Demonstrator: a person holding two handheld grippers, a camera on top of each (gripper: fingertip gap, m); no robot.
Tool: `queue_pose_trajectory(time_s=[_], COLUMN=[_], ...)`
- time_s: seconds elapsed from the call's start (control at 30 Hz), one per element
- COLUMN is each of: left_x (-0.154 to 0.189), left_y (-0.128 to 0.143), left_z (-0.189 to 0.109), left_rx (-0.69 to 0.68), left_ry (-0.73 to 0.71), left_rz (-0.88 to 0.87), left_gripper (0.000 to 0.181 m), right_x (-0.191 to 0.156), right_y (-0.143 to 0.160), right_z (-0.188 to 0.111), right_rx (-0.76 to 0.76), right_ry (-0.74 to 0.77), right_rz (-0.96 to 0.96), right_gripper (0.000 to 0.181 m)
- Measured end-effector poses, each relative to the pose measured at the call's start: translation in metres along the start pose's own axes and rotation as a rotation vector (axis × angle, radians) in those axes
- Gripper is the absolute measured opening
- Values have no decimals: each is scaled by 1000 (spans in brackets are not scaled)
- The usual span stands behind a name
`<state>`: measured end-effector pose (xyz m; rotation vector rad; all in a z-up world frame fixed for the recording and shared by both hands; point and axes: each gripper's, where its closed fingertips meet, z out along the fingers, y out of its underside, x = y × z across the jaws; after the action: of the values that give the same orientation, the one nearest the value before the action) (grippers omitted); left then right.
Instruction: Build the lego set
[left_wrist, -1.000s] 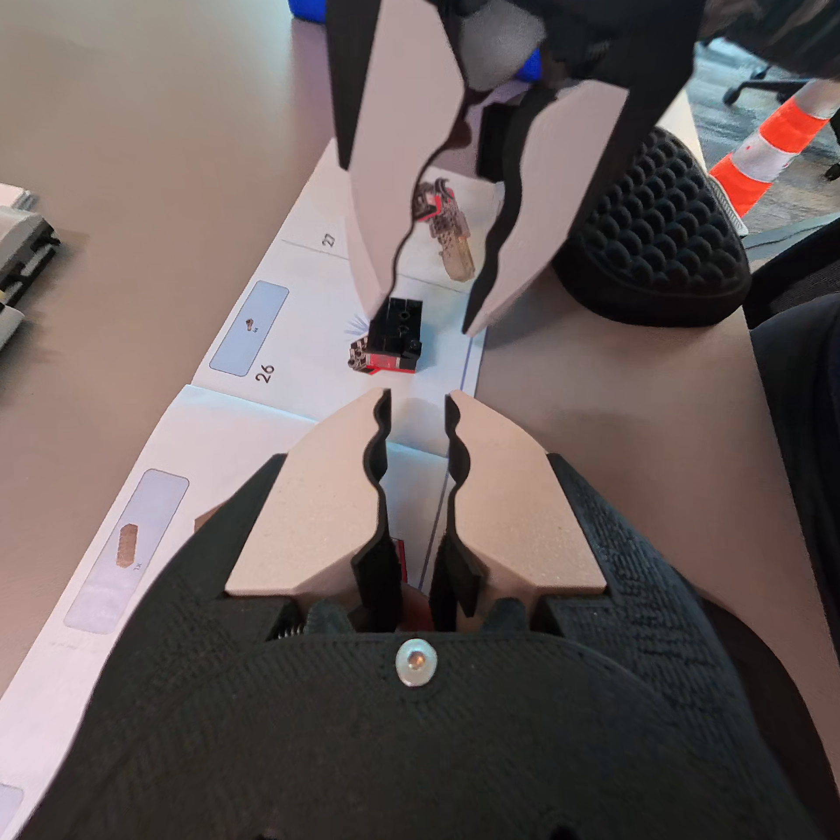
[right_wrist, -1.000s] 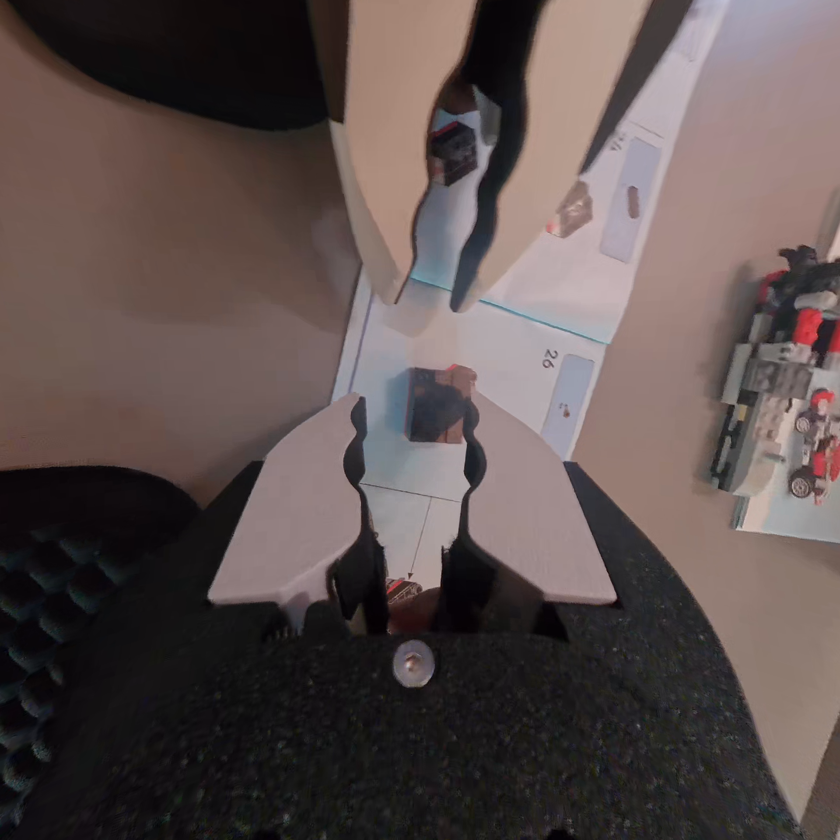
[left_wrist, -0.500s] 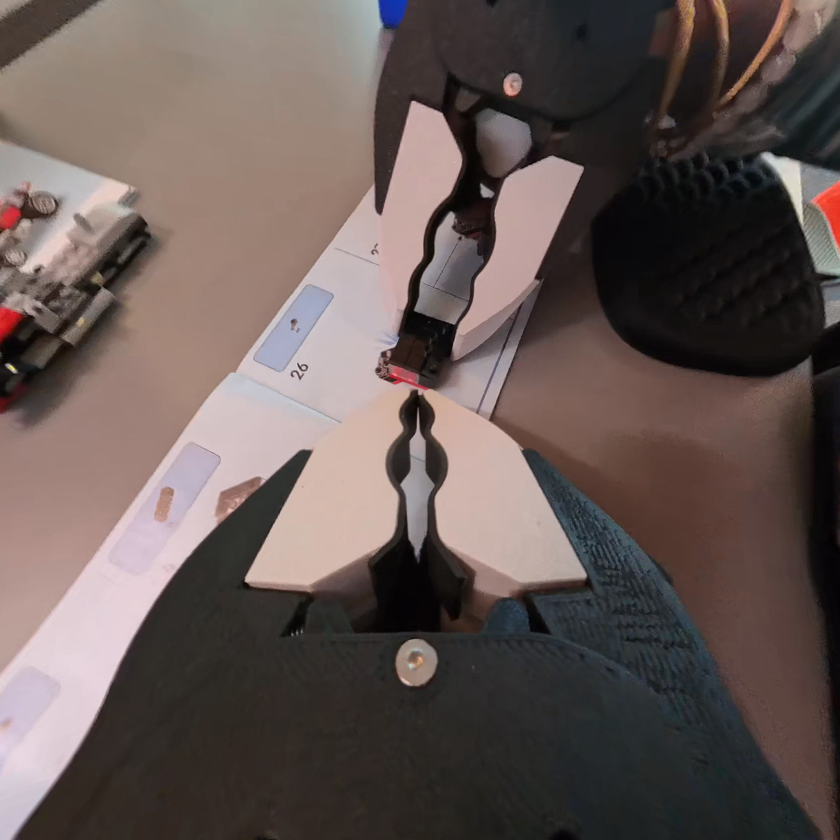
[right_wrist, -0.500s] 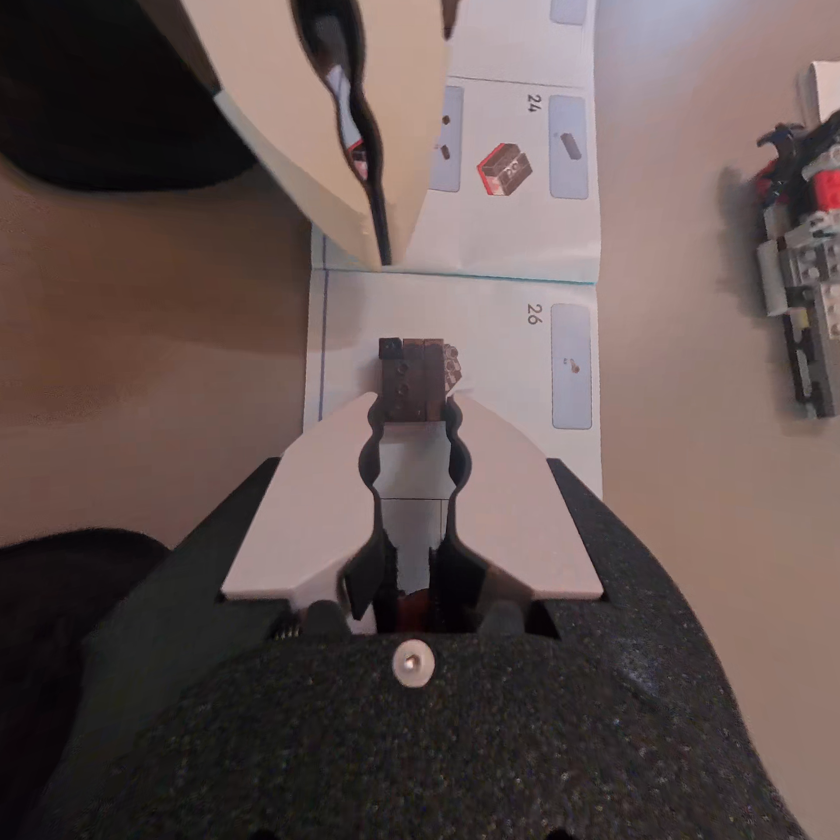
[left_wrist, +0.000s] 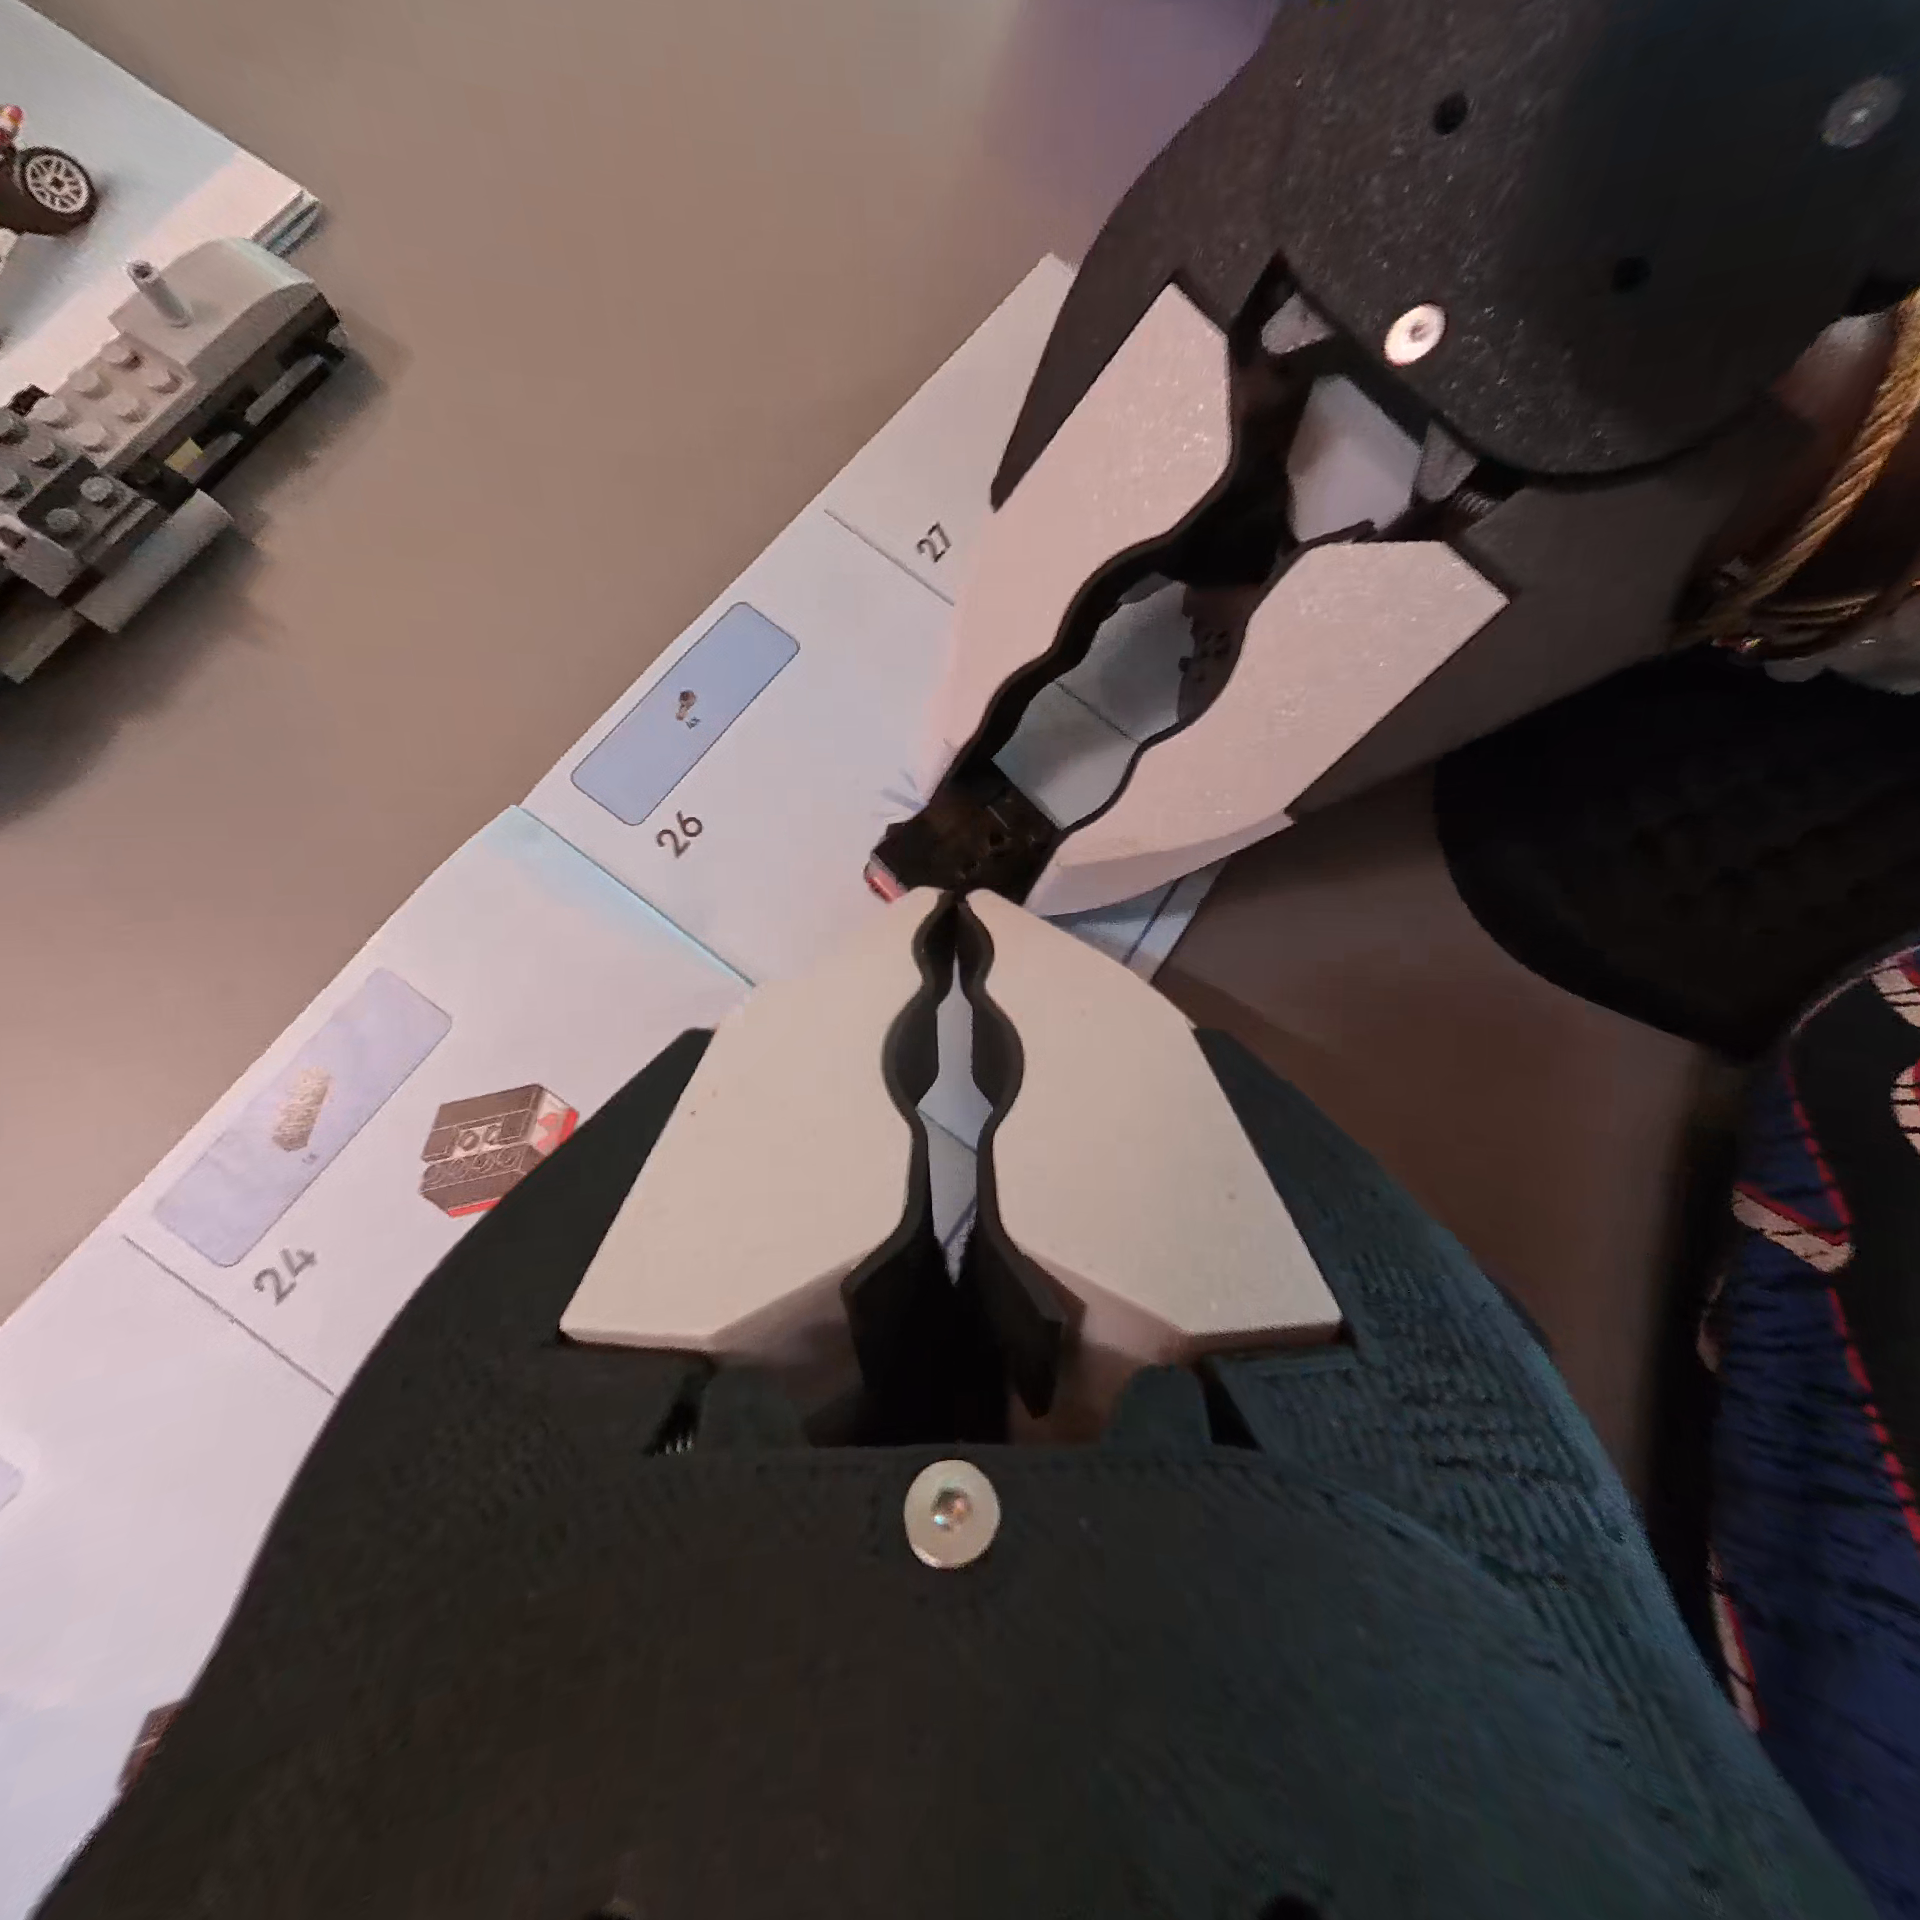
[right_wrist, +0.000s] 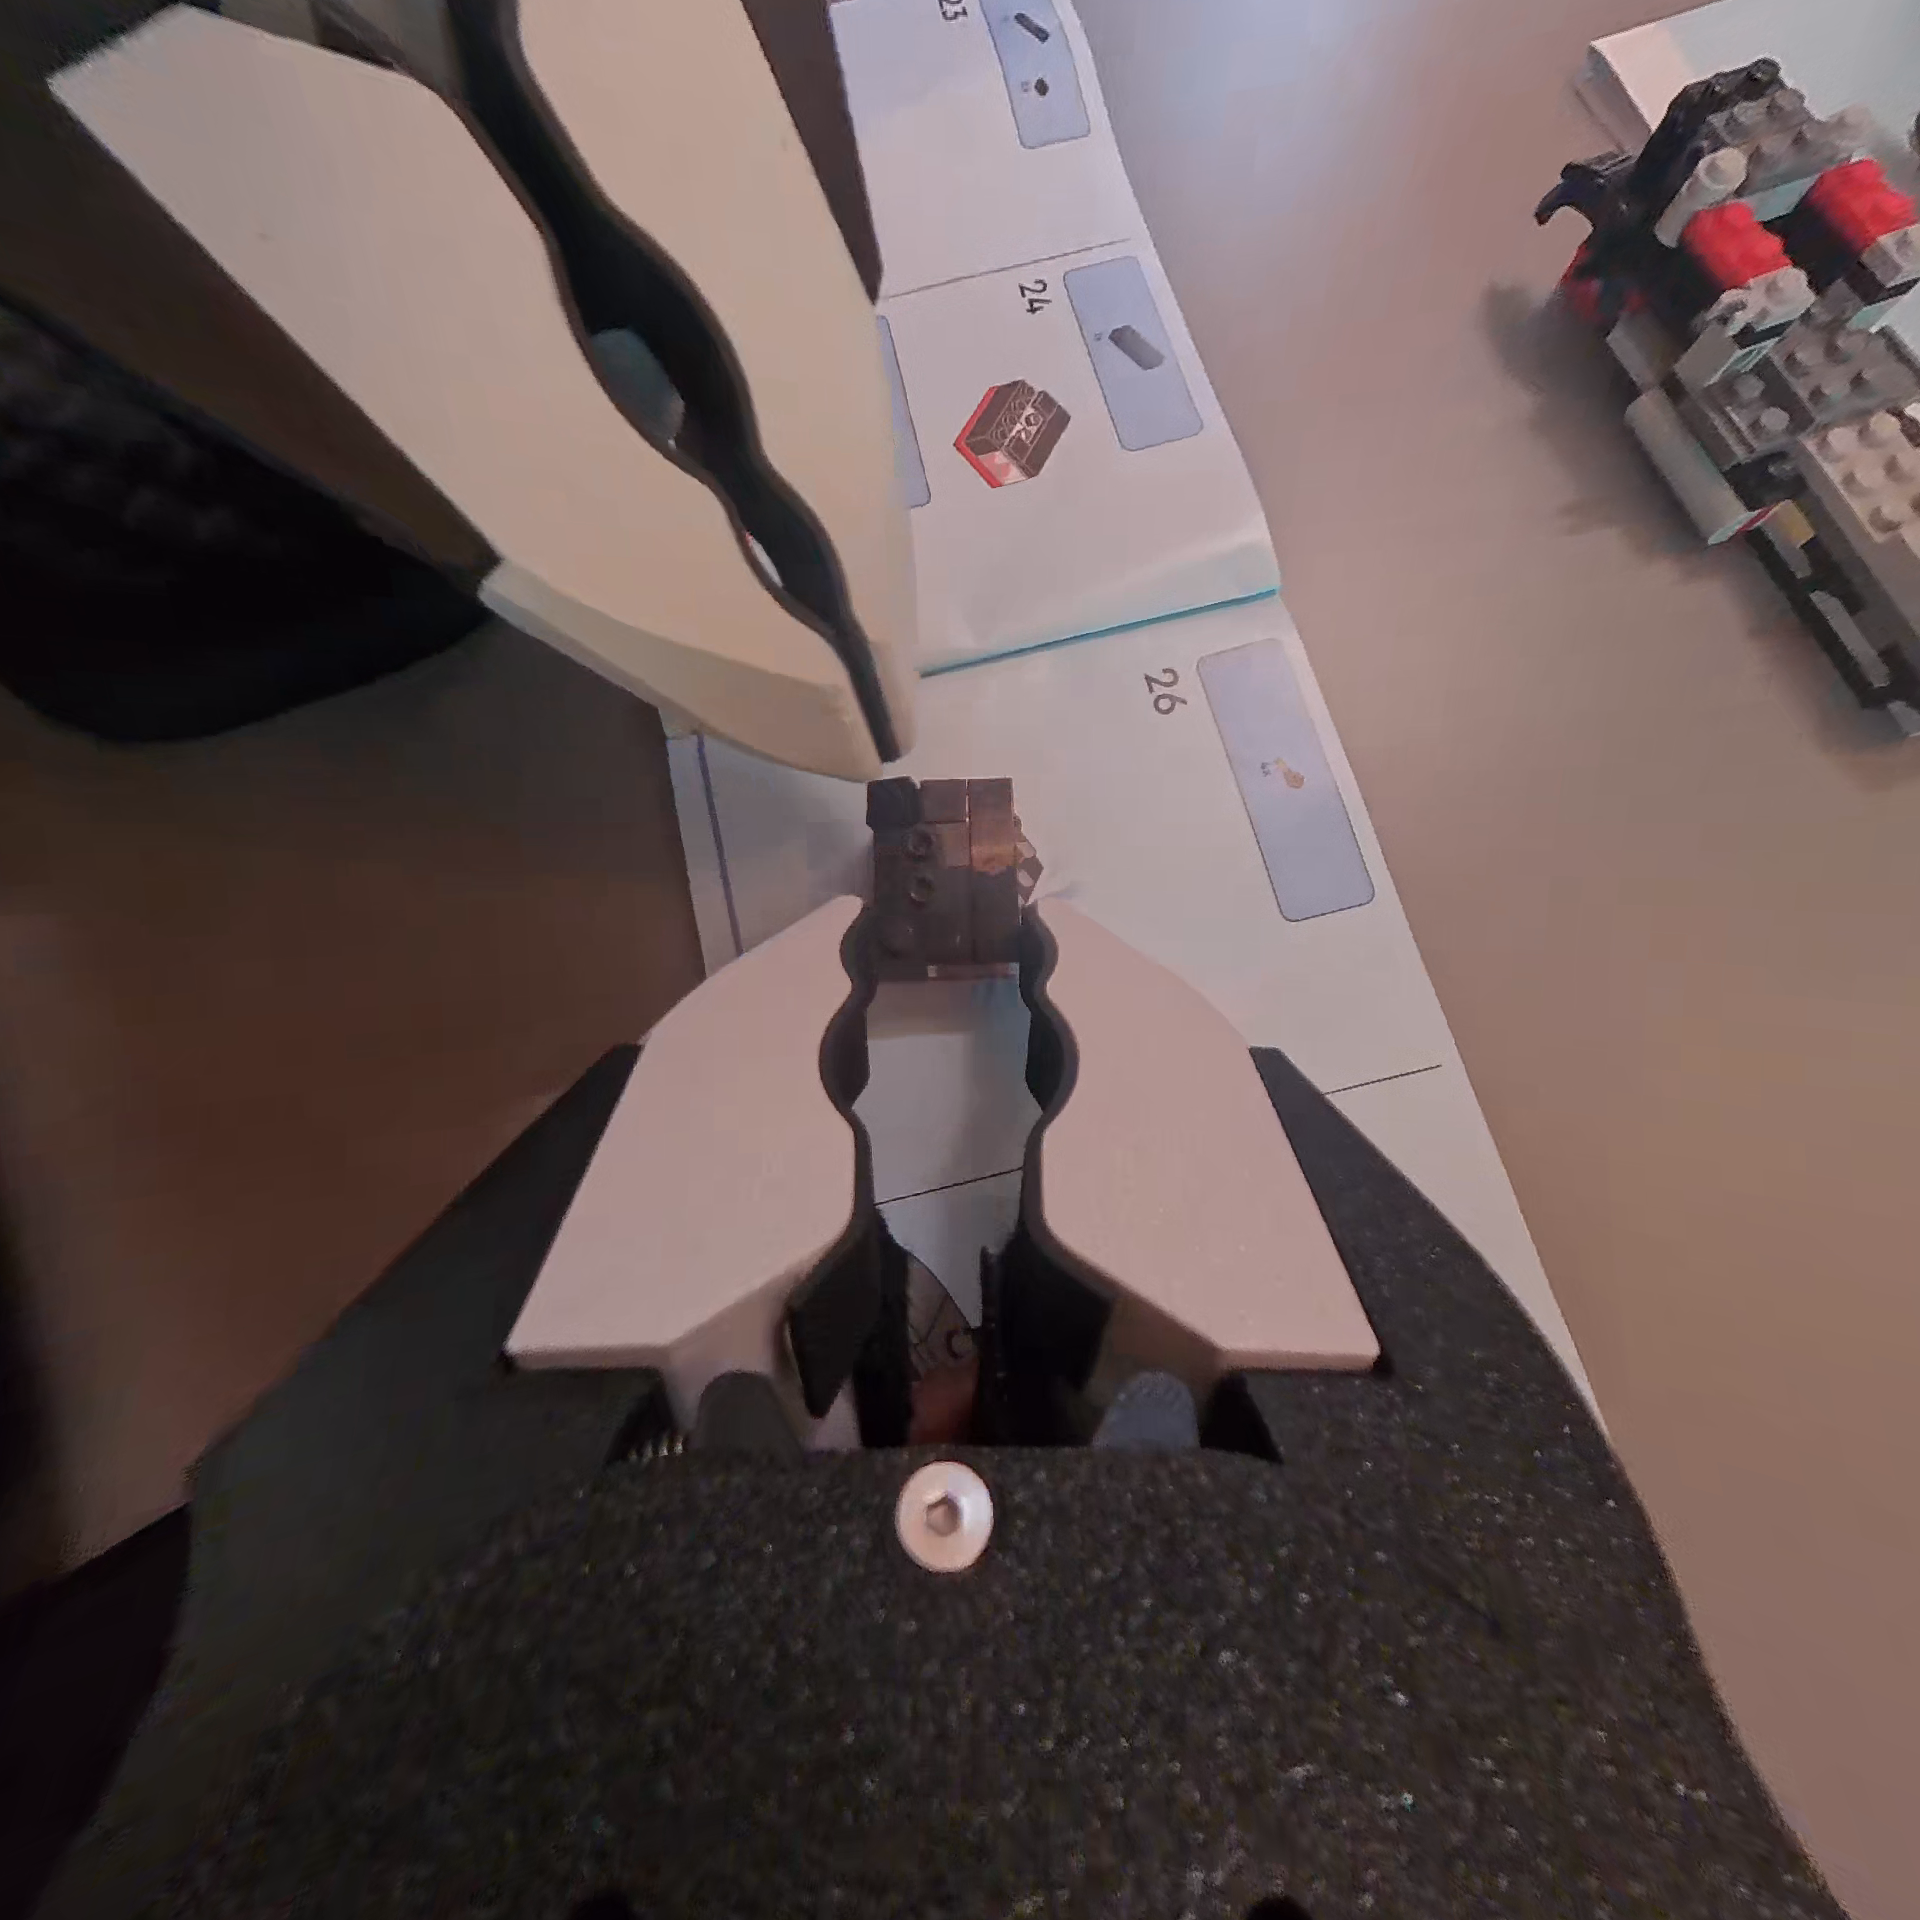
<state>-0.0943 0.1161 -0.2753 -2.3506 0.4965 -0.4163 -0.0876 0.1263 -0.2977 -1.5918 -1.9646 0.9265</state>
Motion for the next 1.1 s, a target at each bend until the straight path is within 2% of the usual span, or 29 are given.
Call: queue_pose_trajectory(time_s=[0.1,0.33,0.57,0.73,0.9,1.03,1.1], left_x=[-3,-2,1,1,1,1,-2], left_y=[7,0,6,6,5,-9,-6], left_z=[5,-2,7,10,10,-7,-11], left_rx=[-53,-21,-72,-61,8,86,55], left_ry=[-14,-17,-4,-6,41,70,66], left_rz=[10,24,59,57,20,13,40], left_gripper=[0,0,0,0,0,0,0], right_x=[0,-1,-2,-3,-3,-3,-3], right_y=[0,0,-1,-1,-1,-1,-1], right_z=[0,1,2,2,3,3,3], right_rx=[-3,0,-1,-2,2,4,5], right_ry=[4,-5,-5,-5,-12,-14,-14], right_rz=[-10,-3,-9,-13,-10,-10,-10], right_gripper=[26,26,27,27,27,27,27])
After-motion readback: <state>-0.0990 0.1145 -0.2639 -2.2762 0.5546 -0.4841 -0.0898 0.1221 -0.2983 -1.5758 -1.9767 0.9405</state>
